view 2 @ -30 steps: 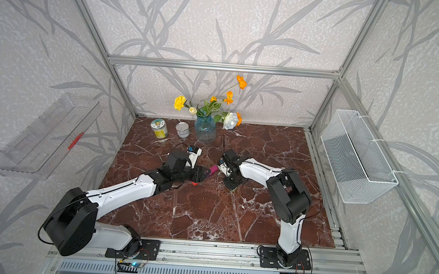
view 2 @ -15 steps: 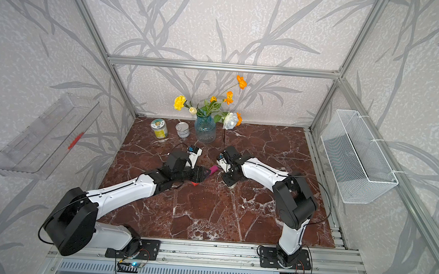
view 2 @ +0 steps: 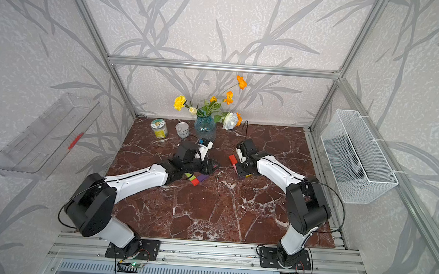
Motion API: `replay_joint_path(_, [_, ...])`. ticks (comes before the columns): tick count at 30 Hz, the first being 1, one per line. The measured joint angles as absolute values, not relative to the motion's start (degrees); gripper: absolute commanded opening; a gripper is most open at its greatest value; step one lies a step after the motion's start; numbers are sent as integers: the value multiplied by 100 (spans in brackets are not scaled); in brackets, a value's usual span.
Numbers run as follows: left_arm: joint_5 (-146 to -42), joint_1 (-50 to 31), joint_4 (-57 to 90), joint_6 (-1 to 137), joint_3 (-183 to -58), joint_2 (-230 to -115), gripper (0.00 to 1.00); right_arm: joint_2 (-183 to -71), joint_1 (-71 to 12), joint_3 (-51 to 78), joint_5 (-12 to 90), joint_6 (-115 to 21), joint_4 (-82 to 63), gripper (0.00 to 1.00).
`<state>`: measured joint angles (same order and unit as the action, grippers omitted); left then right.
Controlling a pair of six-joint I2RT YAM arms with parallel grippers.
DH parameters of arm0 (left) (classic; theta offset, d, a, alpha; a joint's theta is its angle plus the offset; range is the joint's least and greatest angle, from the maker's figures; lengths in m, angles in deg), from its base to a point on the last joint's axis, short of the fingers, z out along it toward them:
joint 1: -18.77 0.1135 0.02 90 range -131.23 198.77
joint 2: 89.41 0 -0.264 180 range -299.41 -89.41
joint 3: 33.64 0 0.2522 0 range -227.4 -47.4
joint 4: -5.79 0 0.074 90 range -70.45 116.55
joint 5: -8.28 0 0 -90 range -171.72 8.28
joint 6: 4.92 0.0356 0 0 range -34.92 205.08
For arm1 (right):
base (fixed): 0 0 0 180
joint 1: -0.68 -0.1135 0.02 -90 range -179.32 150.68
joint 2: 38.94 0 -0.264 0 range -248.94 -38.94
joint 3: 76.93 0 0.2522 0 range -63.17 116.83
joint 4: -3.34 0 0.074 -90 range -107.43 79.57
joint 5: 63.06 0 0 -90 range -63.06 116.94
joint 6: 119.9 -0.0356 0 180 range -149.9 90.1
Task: Assemble the letter v with building blocks
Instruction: Assemble the building block at the center of the board.
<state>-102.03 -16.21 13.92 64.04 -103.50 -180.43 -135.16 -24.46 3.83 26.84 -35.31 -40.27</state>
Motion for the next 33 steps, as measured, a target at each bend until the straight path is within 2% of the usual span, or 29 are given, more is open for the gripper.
replay_joint_path(6, [-10109,-1842,1633,6629,-11202,-18651,54,-13175,-1817,123,2730,-3894,-3835,17])
replay_joint_path(17, [-9659,-2006,2173,7667,-11957,-18692,55,-13103,-1225,-124,2905,-4296,-3505,18])
replay_joint_path(22, [-9694,-2106,2194,8107,-12160,-18810,56,-13302,-1102,-124,2968,-4407,-3350,18])
replay_joint_path(33, [-10162,-2141,2763,8301,-13458,-20187,56,-14093,-986,-76,3080,-4602,-3205,19])
